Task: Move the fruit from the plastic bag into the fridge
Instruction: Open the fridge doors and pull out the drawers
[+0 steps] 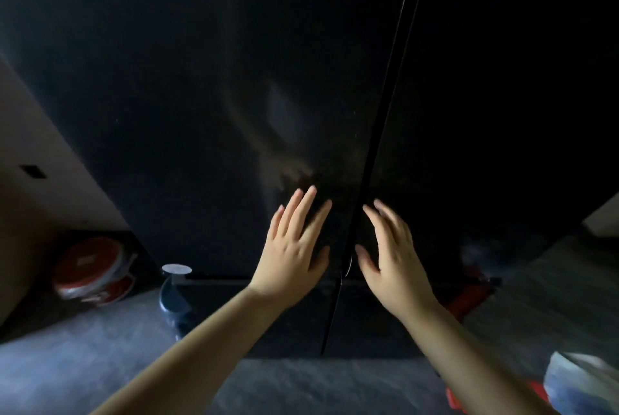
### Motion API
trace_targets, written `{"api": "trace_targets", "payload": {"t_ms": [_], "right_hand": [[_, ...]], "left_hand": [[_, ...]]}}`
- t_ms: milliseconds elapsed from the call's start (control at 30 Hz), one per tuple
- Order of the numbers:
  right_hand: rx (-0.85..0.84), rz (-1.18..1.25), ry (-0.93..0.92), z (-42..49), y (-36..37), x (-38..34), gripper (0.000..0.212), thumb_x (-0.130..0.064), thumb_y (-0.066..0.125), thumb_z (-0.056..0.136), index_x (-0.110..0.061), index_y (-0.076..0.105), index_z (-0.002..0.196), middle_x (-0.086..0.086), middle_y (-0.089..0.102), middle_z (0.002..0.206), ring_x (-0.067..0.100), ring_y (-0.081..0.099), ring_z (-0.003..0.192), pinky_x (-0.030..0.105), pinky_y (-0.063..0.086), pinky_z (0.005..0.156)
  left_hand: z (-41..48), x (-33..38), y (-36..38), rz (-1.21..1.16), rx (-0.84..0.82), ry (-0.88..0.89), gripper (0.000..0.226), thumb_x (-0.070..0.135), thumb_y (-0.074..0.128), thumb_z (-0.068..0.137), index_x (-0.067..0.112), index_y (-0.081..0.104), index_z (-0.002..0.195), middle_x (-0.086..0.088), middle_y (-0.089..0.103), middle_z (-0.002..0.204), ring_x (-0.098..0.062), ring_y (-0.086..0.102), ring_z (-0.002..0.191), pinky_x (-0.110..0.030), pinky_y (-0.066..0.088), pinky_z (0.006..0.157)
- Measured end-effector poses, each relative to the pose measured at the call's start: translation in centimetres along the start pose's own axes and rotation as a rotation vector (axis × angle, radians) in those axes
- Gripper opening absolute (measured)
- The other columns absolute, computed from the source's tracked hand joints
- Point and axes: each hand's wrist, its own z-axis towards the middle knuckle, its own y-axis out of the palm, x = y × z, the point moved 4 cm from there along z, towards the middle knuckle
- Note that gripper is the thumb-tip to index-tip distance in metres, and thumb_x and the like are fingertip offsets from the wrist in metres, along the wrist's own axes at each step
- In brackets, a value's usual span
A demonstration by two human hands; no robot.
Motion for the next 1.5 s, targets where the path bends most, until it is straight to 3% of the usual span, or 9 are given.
{"api": "trace_targets", "payload": {"t_ms": [100, 200, 300, 400, 633, 867, 1200, 1333, 1500], "right_hand": [[-0.072, 0.333, 0.293, -3.4, 4.1, 3.4, 0.053, -0.022, 0.06, 0.089, -0.019, 0.039, 0.138, -0.002, 0.039, 0.142, 0.009, 0.037, 0.131, 0.028, 0.038, 0.105], [-0.103, 0.716, 0.769, -5.3, 7.5, 6.4, 0.037, -0.024, 0.055, 0.094, -0.024, 0.045, 0.129, 0.002, 0.047, 0.137, 0.008, 0.049, 0.116, 0.026, 0.042, 0.096], [-0.036, 1.057, 1.122, -6.2, 10.1, 8.2, 0.036, -0.027, 0.046, 0.098, -0.013, 0.045, 0.131, 0.011, 0.048, 0.137, 0.019, 0.054, 0.114, 0.036, 0.046, 0.095], [0.05, 1.464, 1.407, -6.2, 12.2, 8.6, 0.056, -0.039, 0.038, 0.1, -0.002, 0.034, 0.141, 0.018, 0.039, 0.144, 0.03, 0.042, 0.131, 0.039, 0.04, 0.101], [0.178, 1.736, 1.601, -6.1, 15.2, 9.4, 0.072, -0.053, 0.027, 0.098, 0.0, 0.02, 0.146, 0.02, 0.025, 0.152, 0.032, 0.027, 0.14, 0.044, 0.025, 0.113], [0.319, 1.789, 1.645, -5.6, 16.7, 11.3, 0.075, -0.056, 0.025, 0.096, -0.003, 0.014, 0.148, 0.018, 0.02, 0.155, 0.031, 0.024, 0.141, 0.043, 0.022, 0.114], [0.47, 1.861, 1.648, -5.8, 17.9, 12.6, 0.077, -0.058, 0.029, 0.094, -0.007, 0.014, 0.149, 0.014, 0.017, 0.156, 0.029, 0.018, 0.143, 0.044, 0.019, 0.116], [0.477, 1.894, 1.655, -6.3, 18.1, 12.9, 0.076, -0.058, 0.03, 0.094, -0.007, 0.019, 0.148, 0.015, 0.02, 0.155, 0.03, 0.021, 0.142, 0.044, 0.02, 0.115], [0.483, 1.912, 1.644, -6.4, 18.1, 13.4, 0.076, -0.059, 0.029, 0.094, -0.006, 0.02, 0.147, 0.016, 0.021, 0.155, 0.031, 0.021, 0.142, 0.045, 0.02, 0.115]], "left_hand": [[-4.4, -0.6, 4.5, -0.394, -0.04, -0.303, 0.062, 0.024, 0.056, 0.089, 0.022, 0.029, 0.145, 0.001, 0.026, 0.151, -0.013, 0.021, 0.141, -0.032, 0.031, 0.112], [-6.5, -1.4, 8.3, -0.995, -0.106, -0.921, 0.048, 0.023, 0.054, 0.094, 0.028, 0.036, 0.138, 0.002, 0.037, 0.145, -0.006, 0.04, 0.129, -0.027, 0.035, 0.106], [-7.5, -1.4, 11.7, -1.595, -0.083, -1.481, 0.052, 0.039, 0.04, 0.098, 0.014, 0.033, 0.144, -0.008, 0.038, 0.147, -0.023, 0.039, 0.133, -0.038, 0.033, 0.105], [-7.7, -1.6, 13.5, -2.02, 0.104, -1.716, 0.07, 0.052, 0.029, 0.097, 0.002, 0.026, 0.145, -0.019, 0.032, 0.149, -0.034, 0.029, 0.138, -0.047, 0.024, 0.112], [-7.3, -1.9, 17.0, -2.155, 0.333, -1.814, 0.077, 0.06, 0.019, 0.095, 0.003, 0.02, 0.147, -0.02, 0.022, 0.153, -0.035, 0.02, 0.142, -0.046, 0.015, 0.116], [-6.8, -2.6, 19.8, -2.13, 0.364, -1.845, 0.077, 0.06, 0.014, 0.095, 0.004, 0.019, 0.148, -0.022, 0.028, 0.151, -0.036, 0.025, 0.14, -0.045, 0.016, 0.117], [-6.2, -2.5, 21.7, -2.101, 0.35, -1.839, 0.078, 0.061, 0.011, 0.095, 0.005, 0.037, 0.142, -0.02, 0.037, 0.147, -0.034, 0.031, 0.138, -0.044, 0.018, 0.116], [-6.5, -2.4, 22.0, -2.123, 0.397, -1.86, 0.076, 0.062, 0.011, 0.094, 0.008, 0.052, 0.128, -0.019, 0.046, 0.14, -0.034, 0.04, 0.132, -0.044, 0.024, 0.112], [-6.3, -2.1, 21.8, -2.135, 0.461, -1.859, 0.075, 0.06, 0.013, 0.095, 0.006, 0.038, 0.141, -0.021, 0.037, 0.147, -0.034, 0.031, 0.137, -0.043, 0.02, 0.115]]}}
